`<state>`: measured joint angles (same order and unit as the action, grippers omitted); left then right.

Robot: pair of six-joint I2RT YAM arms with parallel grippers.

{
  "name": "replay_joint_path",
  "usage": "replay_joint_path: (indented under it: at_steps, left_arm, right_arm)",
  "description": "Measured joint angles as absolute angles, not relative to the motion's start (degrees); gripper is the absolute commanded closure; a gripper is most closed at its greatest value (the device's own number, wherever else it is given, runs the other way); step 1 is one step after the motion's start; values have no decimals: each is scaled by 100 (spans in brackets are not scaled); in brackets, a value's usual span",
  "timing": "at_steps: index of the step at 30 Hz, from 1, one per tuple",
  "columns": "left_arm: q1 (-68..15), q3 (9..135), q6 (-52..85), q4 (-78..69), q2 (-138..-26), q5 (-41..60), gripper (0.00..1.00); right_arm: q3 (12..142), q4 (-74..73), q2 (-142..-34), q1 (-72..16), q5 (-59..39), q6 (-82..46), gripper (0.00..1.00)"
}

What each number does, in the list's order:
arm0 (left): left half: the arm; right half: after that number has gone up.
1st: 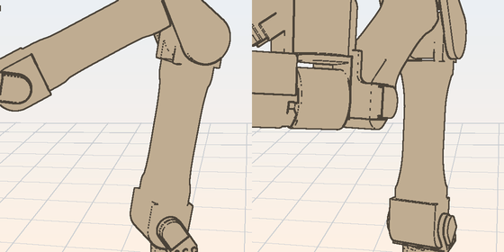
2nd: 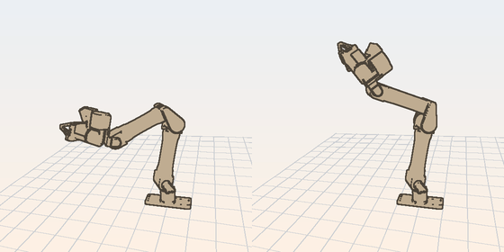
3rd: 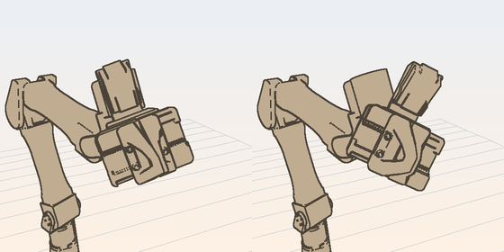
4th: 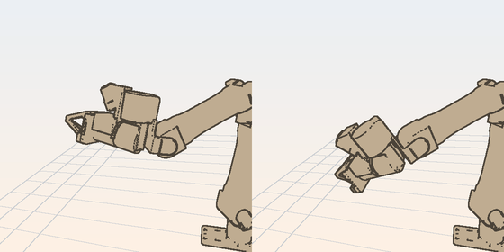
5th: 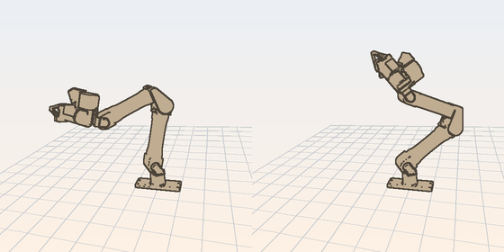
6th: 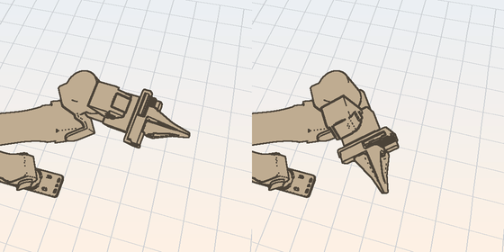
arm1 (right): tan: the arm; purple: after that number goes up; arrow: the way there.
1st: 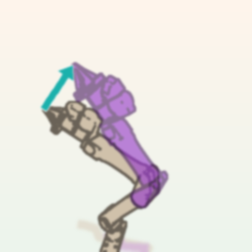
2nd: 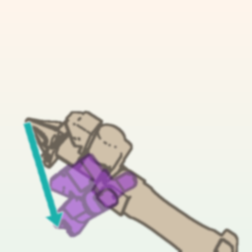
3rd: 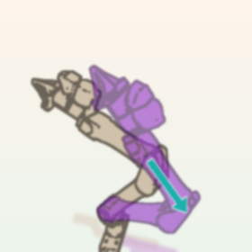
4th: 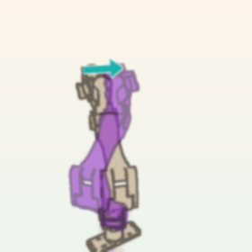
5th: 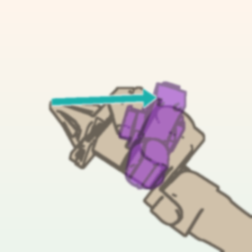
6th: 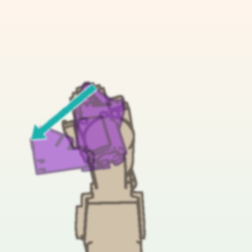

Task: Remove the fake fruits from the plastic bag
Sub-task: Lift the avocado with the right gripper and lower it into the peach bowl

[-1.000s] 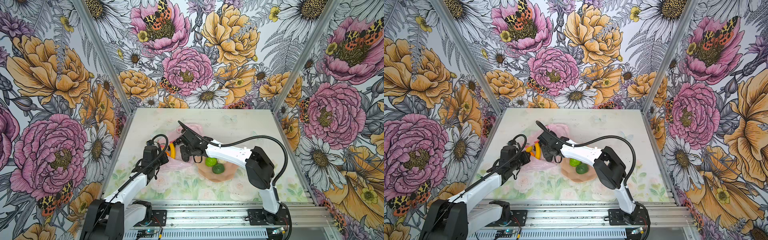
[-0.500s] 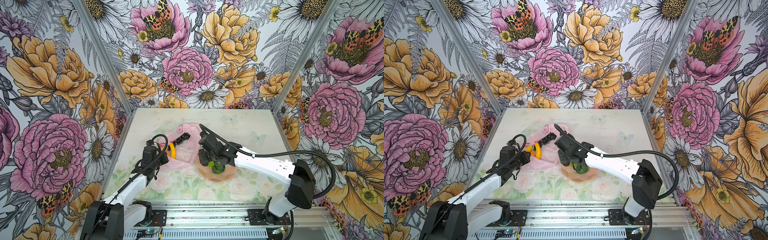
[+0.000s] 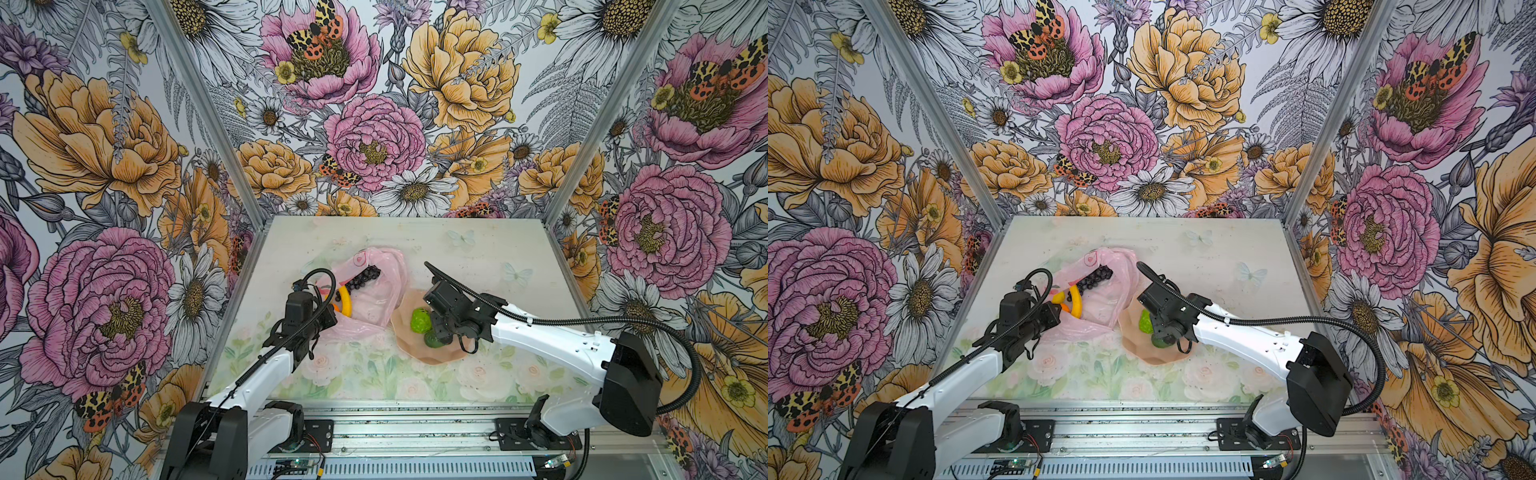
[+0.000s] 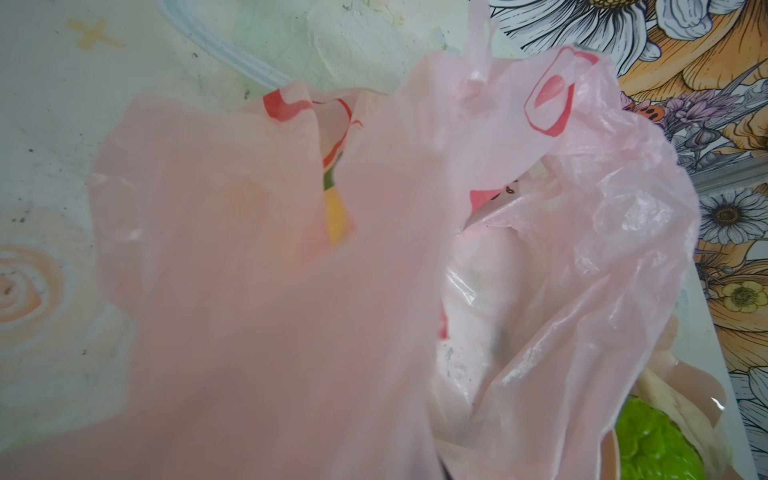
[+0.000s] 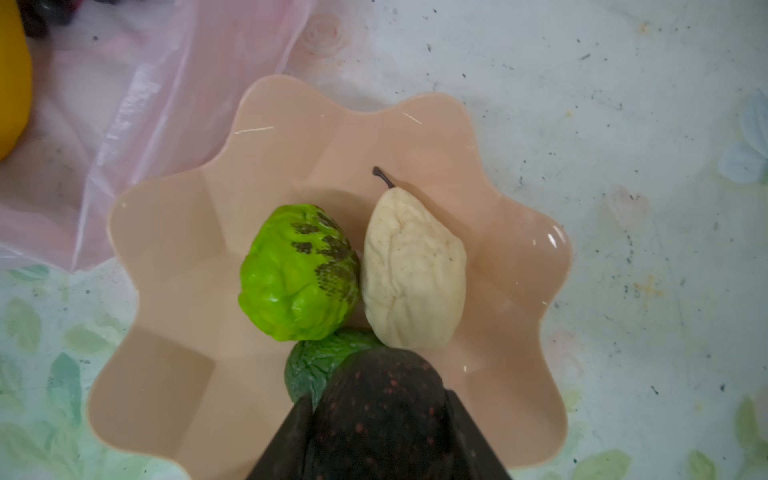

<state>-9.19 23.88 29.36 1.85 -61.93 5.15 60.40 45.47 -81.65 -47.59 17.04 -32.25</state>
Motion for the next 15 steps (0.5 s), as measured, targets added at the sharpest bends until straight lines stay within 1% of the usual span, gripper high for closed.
replay_joint_path:
  at_steps: [6, 15]
  left_arm:
    - [-919, 2388, 2936, 185, -6202, 515, 83]
    - [-919, 2388, 2936, 185, -6202, 515, 83]
  right_arm:
    - [5710, 4613, -8003, -4346, 1865, -3415, 62]
    - [5662, 4644, -8291, -4298, 2021, -3581, 61]
